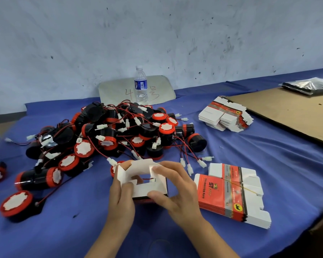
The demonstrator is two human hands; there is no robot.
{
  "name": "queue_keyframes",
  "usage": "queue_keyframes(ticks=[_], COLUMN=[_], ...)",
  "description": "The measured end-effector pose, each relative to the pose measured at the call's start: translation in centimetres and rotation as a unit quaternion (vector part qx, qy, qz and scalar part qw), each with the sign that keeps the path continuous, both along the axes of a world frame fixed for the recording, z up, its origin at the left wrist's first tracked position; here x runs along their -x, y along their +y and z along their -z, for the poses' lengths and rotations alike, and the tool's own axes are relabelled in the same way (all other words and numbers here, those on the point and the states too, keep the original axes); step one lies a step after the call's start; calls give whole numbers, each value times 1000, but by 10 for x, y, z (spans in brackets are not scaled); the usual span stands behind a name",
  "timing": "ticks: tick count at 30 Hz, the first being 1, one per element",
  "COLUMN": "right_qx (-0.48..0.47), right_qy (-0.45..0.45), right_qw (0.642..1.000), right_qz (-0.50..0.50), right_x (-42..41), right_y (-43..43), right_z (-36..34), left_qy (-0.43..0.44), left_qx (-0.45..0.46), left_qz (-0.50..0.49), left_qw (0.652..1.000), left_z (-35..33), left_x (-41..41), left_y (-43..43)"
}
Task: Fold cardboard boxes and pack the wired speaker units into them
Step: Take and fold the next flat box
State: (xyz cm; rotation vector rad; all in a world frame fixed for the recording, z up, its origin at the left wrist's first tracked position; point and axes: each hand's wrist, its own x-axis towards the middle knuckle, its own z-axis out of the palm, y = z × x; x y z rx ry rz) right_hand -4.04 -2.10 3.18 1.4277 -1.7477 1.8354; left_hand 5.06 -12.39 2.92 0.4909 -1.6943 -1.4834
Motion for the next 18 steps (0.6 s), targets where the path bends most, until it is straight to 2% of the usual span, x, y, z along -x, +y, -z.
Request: queue_keyframes(ticks=[4, 8, 11, 14, 18], right_qx=[-30, 9, 16, 5, 1], right_qy=[-51, -219, -307, -314, -277], right_qw=[998, 976, 951, 947, 959], right_qz=[-14, -7, -37, -64, -63], right_x=[1, 5, 8, 7, 7], right_y=[-3, -3, -3, -3, -3], right_z=[0, -2, 0, 0, -1], left_qy=[27, -4, -27, -13, -15], left_qx=[85, 193, 200, 215, 240], left_qz=[23, 31, 27, 20, 5], left_qw=[996, 981, 979, 976, 971], left_z=[-10, -9, -5, -4, -8], left_x=[0, 0, 1, 0, 1], left_y=[-2, -2, -5, -8, -8])
